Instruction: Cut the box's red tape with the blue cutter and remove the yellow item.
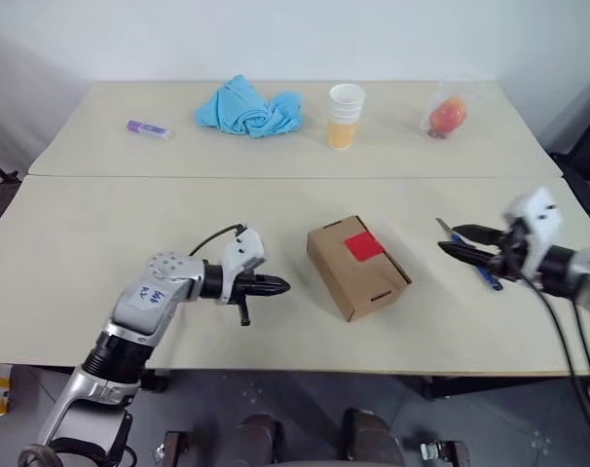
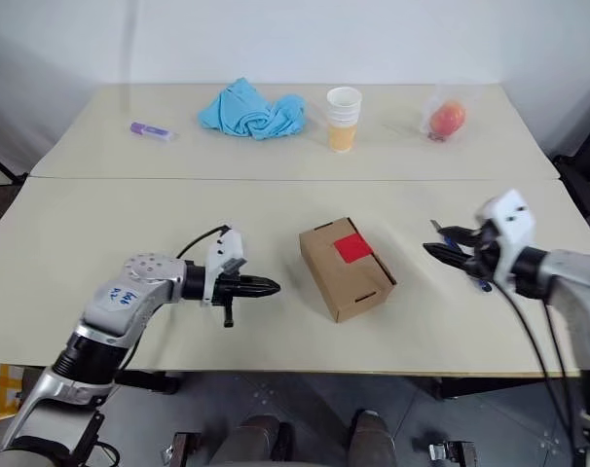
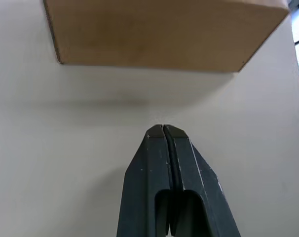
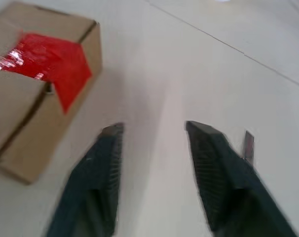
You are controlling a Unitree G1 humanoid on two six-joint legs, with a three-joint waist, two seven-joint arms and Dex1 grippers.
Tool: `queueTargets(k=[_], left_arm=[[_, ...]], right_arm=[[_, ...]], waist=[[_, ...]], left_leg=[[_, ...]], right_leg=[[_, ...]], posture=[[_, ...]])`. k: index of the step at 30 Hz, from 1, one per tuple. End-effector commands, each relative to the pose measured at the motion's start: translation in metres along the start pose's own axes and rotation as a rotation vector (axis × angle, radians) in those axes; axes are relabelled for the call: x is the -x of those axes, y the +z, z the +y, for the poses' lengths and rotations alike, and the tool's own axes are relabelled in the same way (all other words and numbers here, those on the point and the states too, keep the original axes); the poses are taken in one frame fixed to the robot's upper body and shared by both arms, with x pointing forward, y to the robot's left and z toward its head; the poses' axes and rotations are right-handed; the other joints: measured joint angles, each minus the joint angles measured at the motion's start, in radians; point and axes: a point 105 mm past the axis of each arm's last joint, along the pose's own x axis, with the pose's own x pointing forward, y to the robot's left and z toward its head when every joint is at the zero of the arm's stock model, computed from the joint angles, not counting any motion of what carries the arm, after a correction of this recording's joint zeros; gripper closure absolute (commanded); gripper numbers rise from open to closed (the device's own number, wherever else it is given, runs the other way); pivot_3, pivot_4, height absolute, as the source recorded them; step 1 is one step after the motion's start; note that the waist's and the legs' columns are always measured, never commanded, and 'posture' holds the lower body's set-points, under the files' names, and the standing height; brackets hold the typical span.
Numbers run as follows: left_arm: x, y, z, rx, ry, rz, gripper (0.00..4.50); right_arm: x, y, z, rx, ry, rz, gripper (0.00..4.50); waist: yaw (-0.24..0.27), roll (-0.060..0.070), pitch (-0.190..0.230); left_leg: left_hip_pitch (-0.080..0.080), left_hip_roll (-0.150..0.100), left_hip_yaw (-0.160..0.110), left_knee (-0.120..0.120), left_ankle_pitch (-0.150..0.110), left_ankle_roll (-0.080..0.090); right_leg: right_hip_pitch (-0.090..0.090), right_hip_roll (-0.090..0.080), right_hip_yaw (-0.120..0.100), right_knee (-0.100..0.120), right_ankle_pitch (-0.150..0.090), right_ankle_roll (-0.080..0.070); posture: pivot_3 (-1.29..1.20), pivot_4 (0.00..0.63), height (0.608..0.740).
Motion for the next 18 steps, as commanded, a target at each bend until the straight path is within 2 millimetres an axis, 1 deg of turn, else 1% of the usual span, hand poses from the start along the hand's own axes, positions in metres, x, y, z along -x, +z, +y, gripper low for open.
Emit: queueTargets(k=[1, 2, 3, 5, 8, 11, 14, 18], left_arm=[[-0.015, 0.010, -0.003, -0.022, 0.032, -0.025, 4.50], [-0.017, 0.010, -0.002, -0.017, 0.039, -0.026, 4.50], [-0.020, 0.010, -0.001, -0.010, 0.048, -0.021, 4.50], [-0.024, 0.011, 0.000, 0.001, 0.061, -0.024, 4.50], [-0.029, 0.011, -0.002, 0.012, 0.060, -0.022, 4.50], [-0.030, 0.010, -0.005, 0.014, 0.050, -0.009, 4.50], [-0.021, 0.008, -0.006, 0.014, 0.048, 0.006, 4.50], [-0.005, 0.001, -0.005, 0.012, 0.052, 0.047, 4.50]], right_arm=[[-0.029, -0.002, 0.019, 0.103, -0.040, -0.044, 3.81], [-0.036, -0.004, 0.027, 0.085, -0.018, -0.054, 4.20], [-0.041, -0.005, 0.039, 0.079, 0.022, -0.066, 4.47], [-0.047, -0.005, 0.061, 0.052, 0.108, -0.058, 4.47], [-0.053, -0.004, 0.086, 0.034, 0.176, -0.042, 4.47], [-0.053, -0.008, 0.107, 0.020, 0.249, 0.009, 4.47], [-0.056, -0.007, 0.117, -0.010, 0.255, 0.037, 4.47], [-0.058, -0.017, 0.123, -0.041, 0.219, 0.151, 4.47]], waist=[[-0.001, 0.000, 0.000], [-0.003, 0.000, 0.000], [-0.003, 0.000, 0.000], [-0.003, 0.000, 0.000], [-0.002, 0.000, 0.000], [-0.003, 0.000, 0.000], [-0.004, 0.000, 0.000], [-0.007, 0.000, 0.000]], left_leg=[[0.000, -0.001, 0.000, 0.000, 0.000, 0.000], [0.000, -0.001, 0.000, 0.000, 0.000, 0.000], [0.000, -0.001, 0.000, 0.000, 0.000, 0.000], [0.000, -0.002, 0.001, 0.000, 0.000, 0.000], [0.000, -0.001, 0.000, 0.000, 0.000, 0.000], [0.000, -0.001, 0.000, 0.000, 0.000, 0.000], [0.000, -0.002, 0.000, 0.000, 0.000, 0.000], [0.000, -0.001, 0.000, -0.001, 0.000, 0.000]], right_leg=[[0.000, 0.000, 0.000, 0.000, 0.000, 0.000], [0.000, 0.000, 0.000, 0.000, 0.000, 0.000], [0.000, 0.000, 0.000, 0.000, 0.000, 0.000], [-0.001, 0.000, 0.000, 0.001, 0.000, 0.000], [-0.001, 0.000, 0.000, 0.001, 0.000, 0.000], [-0.001, 0.001, 0.000, 0.001, 0.000, 0.000], [0.000, 0.001, 0.000, 0.001, 0.000, 0.000], [-0.002, 0.001, 0.001, 0.002, -0.001, -0.001]], posture=[[0.00, 0.150, 0.740], [0.00, 0.150, 0.740], [0.00, 0.150, 0.740], [0.00, 0.150, 0.740], [0.00, 0.150, 0.740], [0.00, 0.150, 0.740], [0.00, 0.150, 0.740], [0.00, 0.150, 0.740]])
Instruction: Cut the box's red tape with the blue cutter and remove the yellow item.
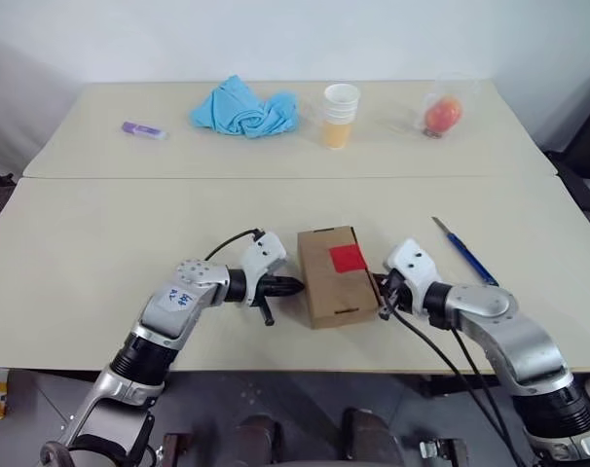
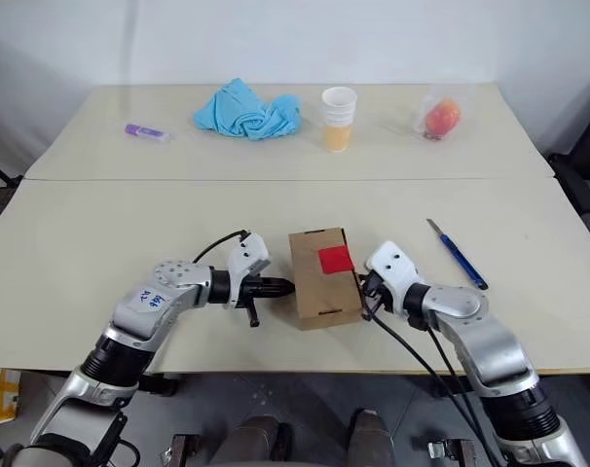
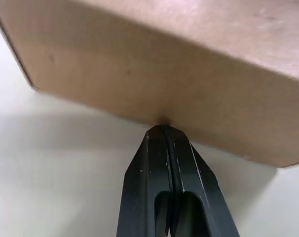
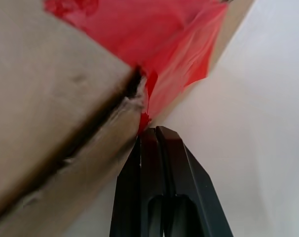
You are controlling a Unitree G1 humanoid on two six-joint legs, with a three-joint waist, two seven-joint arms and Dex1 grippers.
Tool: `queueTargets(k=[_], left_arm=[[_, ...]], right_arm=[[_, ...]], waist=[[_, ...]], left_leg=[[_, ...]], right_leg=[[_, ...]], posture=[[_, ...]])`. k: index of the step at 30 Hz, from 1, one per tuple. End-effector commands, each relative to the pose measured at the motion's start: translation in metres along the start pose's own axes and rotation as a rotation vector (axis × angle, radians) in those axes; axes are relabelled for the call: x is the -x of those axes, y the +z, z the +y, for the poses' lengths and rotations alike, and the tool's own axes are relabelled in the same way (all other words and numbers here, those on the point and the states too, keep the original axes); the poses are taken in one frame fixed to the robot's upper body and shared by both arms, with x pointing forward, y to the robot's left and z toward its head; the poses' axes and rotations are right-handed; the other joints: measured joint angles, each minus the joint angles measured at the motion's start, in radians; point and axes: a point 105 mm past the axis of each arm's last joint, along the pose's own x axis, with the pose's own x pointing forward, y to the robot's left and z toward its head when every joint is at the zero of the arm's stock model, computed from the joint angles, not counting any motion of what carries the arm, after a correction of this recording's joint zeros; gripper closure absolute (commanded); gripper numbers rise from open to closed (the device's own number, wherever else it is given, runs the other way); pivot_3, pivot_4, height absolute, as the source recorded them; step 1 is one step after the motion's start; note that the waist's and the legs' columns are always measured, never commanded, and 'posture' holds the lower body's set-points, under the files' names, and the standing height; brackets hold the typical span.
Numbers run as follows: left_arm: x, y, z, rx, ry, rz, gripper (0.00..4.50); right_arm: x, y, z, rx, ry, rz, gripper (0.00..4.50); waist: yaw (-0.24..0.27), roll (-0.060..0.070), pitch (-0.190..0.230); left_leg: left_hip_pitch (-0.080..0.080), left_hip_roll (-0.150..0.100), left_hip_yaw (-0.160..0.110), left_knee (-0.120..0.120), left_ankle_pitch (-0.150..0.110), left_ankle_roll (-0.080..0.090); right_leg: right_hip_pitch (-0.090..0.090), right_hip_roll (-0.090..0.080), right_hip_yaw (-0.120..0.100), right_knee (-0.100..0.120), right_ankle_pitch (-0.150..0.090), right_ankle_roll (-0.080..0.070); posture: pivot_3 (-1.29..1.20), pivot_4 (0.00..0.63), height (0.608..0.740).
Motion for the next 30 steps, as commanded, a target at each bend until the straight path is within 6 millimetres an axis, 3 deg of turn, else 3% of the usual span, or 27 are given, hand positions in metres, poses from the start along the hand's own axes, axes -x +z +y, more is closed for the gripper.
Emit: queueTargets(k=[1, 4, 12, 15, 18, 21, 23, 27, 30], left_arm=[[0.011, 0.004, -0.004, -0.034, -0.016, -0.002, 4.50], [0.023, -0.001, -0.003, -0.022, -0.002, 0.024, 4.50], [0.029, -0.007, -0.008, -0.013, -0.010, 0.052, 4.50], [0.032, -0.007, -0.010, -0.014, -0.017, 0.074, 4.50], [0.050, -0.011, -0.012, -0.016, -0.066, 0.135, 4.50], [0.078, -0.002, -0.010, -0.030, -0.171, 0.171, 4.50], [0.082, 0.014, -0.004, -0.065, -0.193, 0.121, 4.50], [0.068, 0.060, 0.007, -0.138, -0.192, -0.064, 4.50], [0.050, 0.071, 0.009, -0.174, -0.187, -0.097, 4.50]], right_arm=[[-0.003, 0.002, 0.015, -0.017, 0.007, 0.068, 4.47], [-0.006, 0.009, 0.033, -0.069, 0.024, 0.071, 4.47], [-0.006, 0.011, 0.047, -0.137, 0.027, 0.101, 4.47], [0.002, 0.006, 0.040, -0.121, -0.010, 0.130, 4.47], [0.033, 0.009, 0.020, -0.200, -0.043, 0.127, 4.47], [0.067, 0.027, 0.009, -0.319, -0.015, 0.072, 3.95], [0.071, 0.037, 0.004, -0.347, -0.014, 0.029, 3.29], [0.063, 0.056, 0.003, -0.414, 0.033, -0.088, 1.98], [0.052, 0.064, 0.003, -0.446, 0.037, -0.112, 0.93]], waist=[[-0.001, 0.000, 0.000], [0.000, 0.000, 0.000], [0.001, -0.001, 0.000], [0.001, -0.001, 0.000], [0.004, -0.001, 0.000], [0.003, -0.001, 0.000], [0.005, -0.001, 0.000], [0.007, -0.001, 0.000], [0.001, -0.001, 0.001]], left_leg=[[0.000, 0.000, 0.000, 0.000, 0.000, 0.000], [0.000, 0.001, 0.000, 0.000, 0.000, 0.000], [0.001, 0.000, 0.000, 0.000, 0.000, -0.001], [0.001, -0.001, 0.000, -0.001, 0.000, -0.001], [0.001, -0.001, -0.001, -0.002, 0.000, 0.000], [0.000, 0.001, 0.000, -0.001, 0.000, 0.000], [0.000, 0.002, 0.000, -0.001, 0.000, 0.000], [0.000, 0.001, -0.002, -0.001, 0.000, 0.000], [0.000, -0.002, -0.001, -0.001, 0.000, 0.000]], right_leg=[[0.000, 0.000, 0.000, 0.000, 0.000, 0.000], [0.000, 0.000, 0.000, 0.001, 0.000, -0.001], [0.000, 0.000, 0.001, 0.002, -0.001, -0.001], [-0.001, 0.000, 0.001, 0.002, -0.001, -0.001], [-0.001, 0.000, 0.001, 0.002, -0.001, -0.001], [-0.001, 0.000, 0.002, 0.001, -0.001, -0.001], [-0.001, 0.000, 0.002, 0.001, -0.001, -0.002], [0.000, 0.000, 0.001, 0.002, -0.001, -0.002], [-0.001, 0.000, 0.002, 0.003, -0.001, -0.002]], posture=[[0.00, 0.150, 0.740], [0.00, 0.150, 0.740], [0.00, 0.150, 0.740], [0.00, 0.150, 0.740], [0.00, 0.150, 0.740], [0.00, 0.150, 0.740], [0.00, 0.150, 0.740], [0.00, 0.150, 0.740], [0.00, 0.150, 0.740]])
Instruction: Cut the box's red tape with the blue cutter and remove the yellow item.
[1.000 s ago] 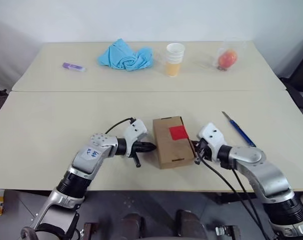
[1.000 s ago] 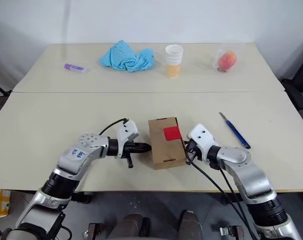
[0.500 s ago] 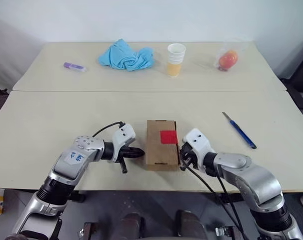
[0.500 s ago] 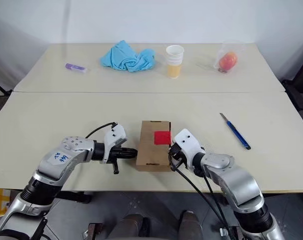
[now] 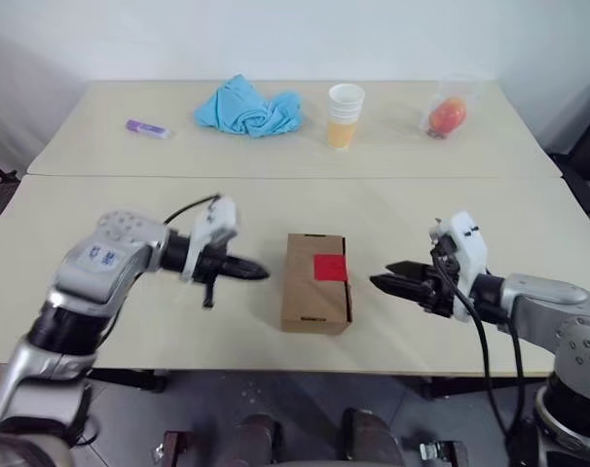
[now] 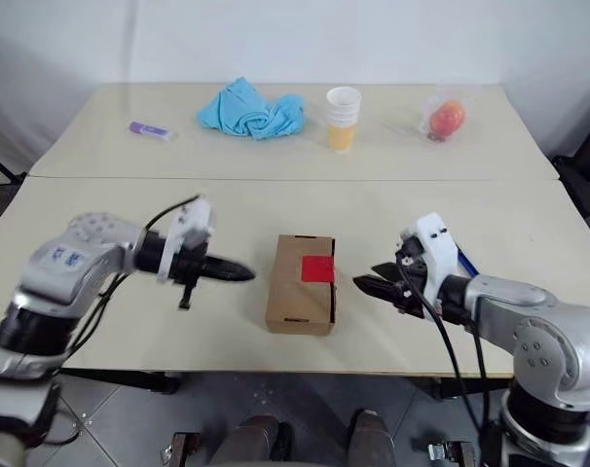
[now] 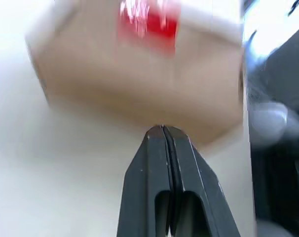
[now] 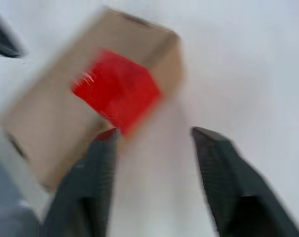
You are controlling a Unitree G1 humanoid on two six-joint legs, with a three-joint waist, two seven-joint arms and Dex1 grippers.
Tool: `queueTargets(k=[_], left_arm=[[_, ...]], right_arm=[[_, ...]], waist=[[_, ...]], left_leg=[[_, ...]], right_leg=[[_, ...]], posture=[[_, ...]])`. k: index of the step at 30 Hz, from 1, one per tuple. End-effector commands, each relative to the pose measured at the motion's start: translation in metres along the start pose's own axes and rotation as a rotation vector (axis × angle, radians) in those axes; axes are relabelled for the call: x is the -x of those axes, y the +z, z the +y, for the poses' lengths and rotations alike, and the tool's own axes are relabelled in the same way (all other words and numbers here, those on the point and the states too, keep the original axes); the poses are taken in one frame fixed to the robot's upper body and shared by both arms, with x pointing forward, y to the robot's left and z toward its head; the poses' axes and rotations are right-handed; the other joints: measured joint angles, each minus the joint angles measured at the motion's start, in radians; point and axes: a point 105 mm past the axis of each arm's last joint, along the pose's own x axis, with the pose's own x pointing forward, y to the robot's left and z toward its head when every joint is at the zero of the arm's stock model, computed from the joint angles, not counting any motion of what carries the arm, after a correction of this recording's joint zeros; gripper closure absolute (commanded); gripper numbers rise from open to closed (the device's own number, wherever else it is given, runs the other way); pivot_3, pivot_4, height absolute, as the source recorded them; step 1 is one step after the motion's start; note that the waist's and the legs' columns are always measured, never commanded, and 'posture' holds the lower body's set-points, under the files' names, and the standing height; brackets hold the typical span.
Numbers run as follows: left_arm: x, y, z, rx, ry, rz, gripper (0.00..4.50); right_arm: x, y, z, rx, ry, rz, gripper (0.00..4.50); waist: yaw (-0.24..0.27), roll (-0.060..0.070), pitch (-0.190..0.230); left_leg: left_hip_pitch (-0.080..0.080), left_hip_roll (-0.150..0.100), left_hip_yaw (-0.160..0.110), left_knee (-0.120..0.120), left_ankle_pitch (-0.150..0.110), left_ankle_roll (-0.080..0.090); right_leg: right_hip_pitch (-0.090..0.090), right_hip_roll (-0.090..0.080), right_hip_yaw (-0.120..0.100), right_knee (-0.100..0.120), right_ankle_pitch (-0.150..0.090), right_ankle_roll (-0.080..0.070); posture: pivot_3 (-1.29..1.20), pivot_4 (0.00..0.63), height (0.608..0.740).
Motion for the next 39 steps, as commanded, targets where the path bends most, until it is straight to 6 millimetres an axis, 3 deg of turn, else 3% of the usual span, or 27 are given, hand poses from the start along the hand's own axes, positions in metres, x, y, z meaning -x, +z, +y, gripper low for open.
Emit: queueTargets(k=[1, 3, 7, 17, 25, 31, 39], left_arm=[[-0.013, 0.004, 0.007, -0.050, 0.023, -0.001, 4.50], [-0.022, -0.002, 0.009, -0.075, 0.027, 0.037, 4.50], [-0.033, -0.009, 0.009, -0.086, 0.023, 0.081, 4.50], [-0.038, -0.020, 0.005, -0.089, 0.012, 0.130, 4.50], [-0.036, -0.023, 0.003, -0.084, 0.019, 0.134, 4.50], [-0.034, -0.028, 0.001, -0.072, 0.025, 0.146, 4.50], [-0.034, -0.030, 0.001, -0.068, 0.027, 0.156, 4.50]], right_arm=[[-0.006, 0.006, 0.000, -0.014, -0.021, -0.019, 0.65], [-0.012, 0.005, 0.000, -0.019, -0.028, -0.008, 0.03], [-0.018, 0.005, -0.002, -0.026, -0.053, 0.006, 0.03], [-0.034, -0.002, -0.001, -0.055, -0.056, 0.051, 0.03], [-0.034, -0.014, -0.012, -0.075, -0.108, 0.091, 0.03], [-0.023, -0.020, -0.023, -0.128, -0.126, 0.095, 0.03], [-0.028, -0.022, -0.018, -0.153, -0.084, 0.098, 0.03]], waist=[[-0.004, 0.000, 0.000], [-0.011, 0.000, 0.000], [-0.024, 0.000, 0.000], [-0.023, 0.000, 0.000], [-0.024, 0.000, 0.000], [-0.021, 0.000, 0.000], [-0.020, 0.000, 0.000]], left_leg=[[0.000, -0.001, 0.000, -0.001, 0.000, 0.000], [0.000, -0.002, 0.000, -0.003, 0.000, 0.000], [0.000, -0.002, 0.000, -0.004, 0.000, 0.000], [0.001, -0.002, 0.001, -0.004, 0.000, 0.000], [0.002, -0.002, 0.001, -0.004, 0.000, 0.000], [0.005, -0.002, 0.001, -0.005, 0.000, 0.000], [0.013, 0.000, 0.006, -0.013, 0.001, 0.000]], right_leg=[[0.000, 0.000, 0.000, 0.000, 0.000, 0.000], [-0.001, 0.000, 0.000, 0.000, 0.000, 0.000], [-0.002, 0.000, 0.000, 0.000, 0.000, 0.000], [-0.001, 0.000, 0.001, 0.000, 0.000, 0.000], [-0.001, 0.000, 0.001, 0.000, 0.000, 0.000], [0.002, 0.000, 0.002, 0.000, 0.000, 0.000], [0.004, 0.000, 0.007, -0.001, 0.000, 0.000]], posture=[[0.00, 0.150, 0.740], [0.00, 0.150, 0.740], [0.00, 0.150, 0.740], [0.00, 0.150, 0.740], [0.00, 0.150, 0.740], [0.00, 0.150, 0.740], [0.00, 0.150, 0.740]])
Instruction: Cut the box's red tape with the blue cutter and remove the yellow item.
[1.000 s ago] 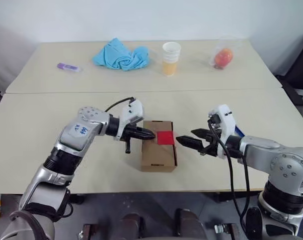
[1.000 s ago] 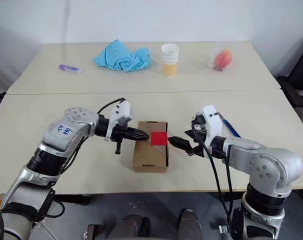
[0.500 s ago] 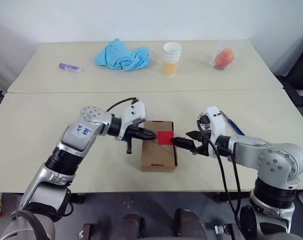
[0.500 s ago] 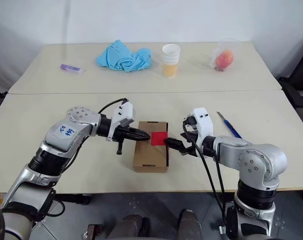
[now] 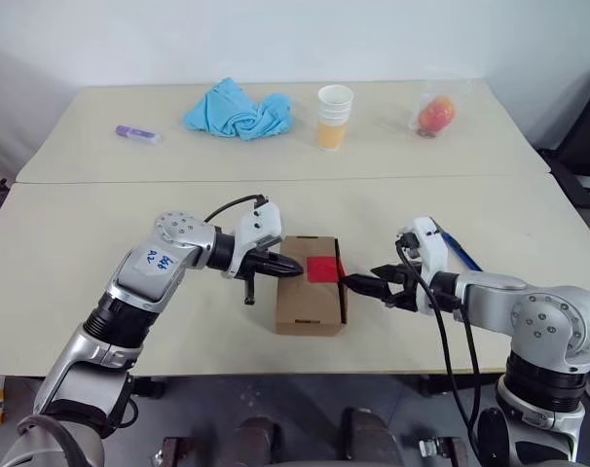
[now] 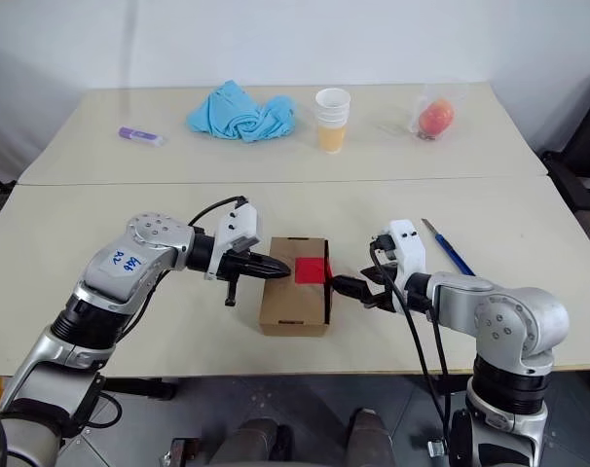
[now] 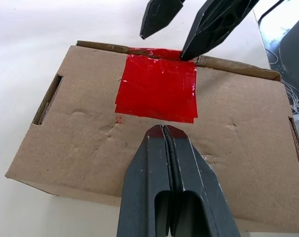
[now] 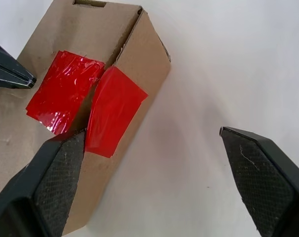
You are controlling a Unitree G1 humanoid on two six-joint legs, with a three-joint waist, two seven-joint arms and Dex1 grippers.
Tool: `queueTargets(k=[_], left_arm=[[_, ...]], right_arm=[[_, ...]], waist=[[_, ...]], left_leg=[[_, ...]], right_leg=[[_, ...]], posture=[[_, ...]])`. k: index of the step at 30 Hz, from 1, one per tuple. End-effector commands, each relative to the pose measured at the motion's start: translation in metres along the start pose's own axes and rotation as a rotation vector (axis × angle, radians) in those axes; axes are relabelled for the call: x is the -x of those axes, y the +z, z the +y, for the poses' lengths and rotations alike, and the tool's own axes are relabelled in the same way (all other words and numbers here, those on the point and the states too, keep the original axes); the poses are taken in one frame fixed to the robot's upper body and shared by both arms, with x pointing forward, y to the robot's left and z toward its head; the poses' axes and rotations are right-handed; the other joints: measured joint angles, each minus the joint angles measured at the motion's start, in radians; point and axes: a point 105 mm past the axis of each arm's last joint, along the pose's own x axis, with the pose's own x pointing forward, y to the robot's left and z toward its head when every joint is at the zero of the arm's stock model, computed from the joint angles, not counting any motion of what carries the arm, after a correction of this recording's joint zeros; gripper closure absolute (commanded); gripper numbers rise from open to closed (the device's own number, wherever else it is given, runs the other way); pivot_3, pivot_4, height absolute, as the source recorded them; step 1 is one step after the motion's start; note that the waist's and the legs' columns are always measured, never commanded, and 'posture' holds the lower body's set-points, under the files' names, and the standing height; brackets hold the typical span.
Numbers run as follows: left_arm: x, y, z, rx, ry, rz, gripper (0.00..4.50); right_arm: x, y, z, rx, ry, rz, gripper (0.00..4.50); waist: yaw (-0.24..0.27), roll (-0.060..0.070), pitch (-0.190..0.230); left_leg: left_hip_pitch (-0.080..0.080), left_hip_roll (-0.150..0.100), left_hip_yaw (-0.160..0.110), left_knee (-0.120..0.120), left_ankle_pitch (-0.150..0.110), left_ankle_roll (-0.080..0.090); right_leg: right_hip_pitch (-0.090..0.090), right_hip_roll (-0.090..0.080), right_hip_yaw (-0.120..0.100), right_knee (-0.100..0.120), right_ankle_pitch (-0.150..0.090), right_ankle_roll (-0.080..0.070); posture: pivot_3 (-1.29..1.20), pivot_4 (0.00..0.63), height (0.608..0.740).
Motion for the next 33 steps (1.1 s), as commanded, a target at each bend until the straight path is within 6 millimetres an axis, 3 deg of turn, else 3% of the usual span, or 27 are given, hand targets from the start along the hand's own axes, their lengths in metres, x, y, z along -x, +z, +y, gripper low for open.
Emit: queueTargets(k=[1, 7, 17, 24, 31, 33], left_arm=[[-0.002, -0.013, -0.002, 0.021, 0.001, 0.055, 4.50], [-0.003, -0.012, -0.002, 0.015, 0.003, 0.056, 4.50], [-0.006, -0.020, -0.002, 0.000, 0.011, 0.095, 4.50], [-0.009, -0.036, -0.010, 0.024, 0.002, 0.170, 4.50], [-0.012, -0.033, -0.013, 0.033, -0.002, 0.148, 4.50], [-0.011, -0.031, -0.013, 0.034, 0.001, 0.142, 4.50]], right_arm=[[-0.002, 0.001, 0.004, 0.001, 0.006, -0.008, 0.03], [-0.012, 0.013, 0.014, 0.142, -0.044, 0.030, 0.03], [-0.017, 0.023, -0.009, 0.483, -0.364, 0.110, 0.03], [-0.014, 0.020, -0.026, 0.498, -0.432, 0.092, 0.03], [-0.015, 0.010, -0.028, 0.524, -0.419, 0.084, 0.03], [-0.008, 0.015, -0.029, 0.480, -0.397, 0.040, 0.03]], waist=[[0.000, 0.000, 0.000], [-0.004, 0.000, 0.000], [0.000, -0.003, -0.001], [-0.002, -0.003, -0.002], [-0.002, -0.003, -0.002], [-0.002, -0.003, -0.002]], left_leg=[[0.000, 0.000, 0.000, 0.000, 0.000, 0.000], [0.001, 0.002, 0.002, 0.000, 0.000, 0.000], [0.002, 0.002, 0.003, -0.001, 0.000, 0.000], [0.002, 0.002, 0.004, -0.001, 0.000, 0.000], [0.002, 0.003, 0.004, -0.002, 0.000, 0.000], [0.002, 0.003, 0.004, -0.002, 0.000, 0.000]], right_leg=[[0.000, 0.000, 0.000, 0.000, 0.000, 0.000], [-0.001, 0.000, 0.002, 0.000, 0.000, 0.000], [0.000, 0.000, 0.003, -0.001, 0.000, 0.000], [0.000, 0.000, 0.002, -0.002, 0.000, 0.000], [0.000, 0.001, 0.002, -0.003, 0.000, 0.000], [0.000, 0.001, 0.002, -0.004, 0.000, 0.000]], posture=[[0.00, 0.150, 0.740], [0.00, 0.150, 0.740], [0.00, 0.150, 0.740], [0.00, 0.150, 0.740], [0.00, 0.150, 0.740], [0.00, 0.150, 0.740]])
